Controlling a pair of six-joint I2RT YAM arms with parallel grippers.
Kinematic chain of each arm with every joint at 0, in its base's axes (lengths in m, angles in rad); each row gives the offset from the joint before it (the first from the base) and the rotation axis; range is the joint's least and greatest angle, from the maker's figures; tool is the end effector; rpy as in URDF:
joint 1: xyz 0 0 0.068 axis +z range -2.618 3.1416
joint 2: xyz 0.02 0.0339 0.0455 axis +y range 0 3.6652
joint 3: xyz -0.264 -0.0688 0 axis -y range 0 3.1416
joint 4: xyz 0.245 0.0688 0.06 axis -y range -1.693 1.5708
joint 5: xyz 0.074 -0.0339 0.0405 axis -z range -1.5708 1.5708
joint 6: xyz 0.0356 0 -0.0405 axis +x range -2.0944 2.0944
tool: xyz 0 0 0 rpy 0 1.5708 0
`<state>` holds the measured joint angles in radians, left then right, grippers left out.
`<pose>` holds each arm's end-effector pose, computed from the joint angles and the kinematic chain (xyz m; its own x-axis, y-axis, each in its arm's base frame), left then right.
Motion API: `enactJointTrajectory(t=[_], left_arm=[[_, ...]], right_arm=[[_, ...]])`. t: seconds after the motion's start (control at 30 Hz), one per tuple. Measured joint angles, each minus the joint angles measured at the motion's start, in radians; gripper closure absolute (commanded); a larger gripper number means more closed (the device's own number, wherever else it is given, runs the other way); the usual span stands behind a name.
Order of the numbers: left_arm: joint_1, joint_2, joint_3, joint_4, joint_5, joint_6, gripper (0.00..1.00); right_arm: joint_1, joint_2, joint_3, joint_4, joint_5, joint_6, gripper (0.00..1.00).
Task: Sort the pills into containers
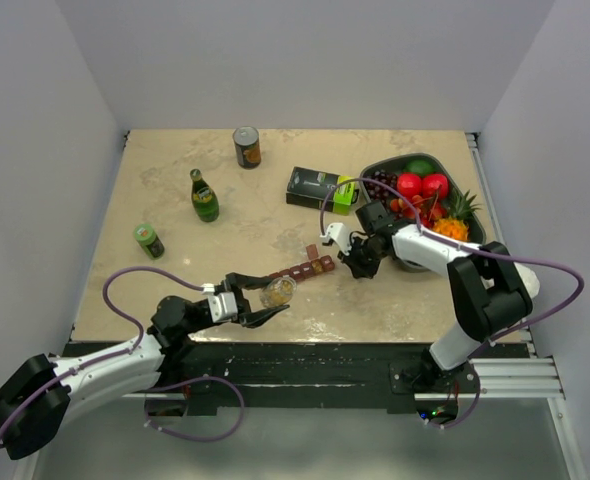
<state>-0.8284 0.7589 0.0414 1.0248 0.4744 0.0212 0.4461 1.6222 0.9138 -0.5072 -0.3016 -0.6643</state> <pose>0.0916 -0.1239 0.2112 0.2246 -0.2169 -0.9500 0.9453 0.2852 0.1584 0.2627 0.1373 0.1621 -0.3545 -0.8221 -0.4455 -0.9192 0.3938 0.0049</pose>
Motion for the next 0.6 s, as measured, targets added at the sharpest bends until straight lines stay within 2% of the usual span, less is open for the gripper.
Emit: enactJointTrajectory(t=[0.2,0.37,0.6], left_arm=[[-0.004,-0.007,0.004,-0.018,-0.002,0.000,1.00],[-0.004,-0.013,0.018,-0.034,-0.006,0.001,1.00],[-0.004,-0.019,0.054,-0.087,-0.013,0.003,1.00]], right_arm=[[-0.059,0.001,0.025,-0.042,-0.096,0.011,1.00],[-0.132,0.028,0.174,-0.120,-0.300,0.055,1.00],[-0.138,0.138,0.298,-0.104,-0.607,0.171,1.00]])
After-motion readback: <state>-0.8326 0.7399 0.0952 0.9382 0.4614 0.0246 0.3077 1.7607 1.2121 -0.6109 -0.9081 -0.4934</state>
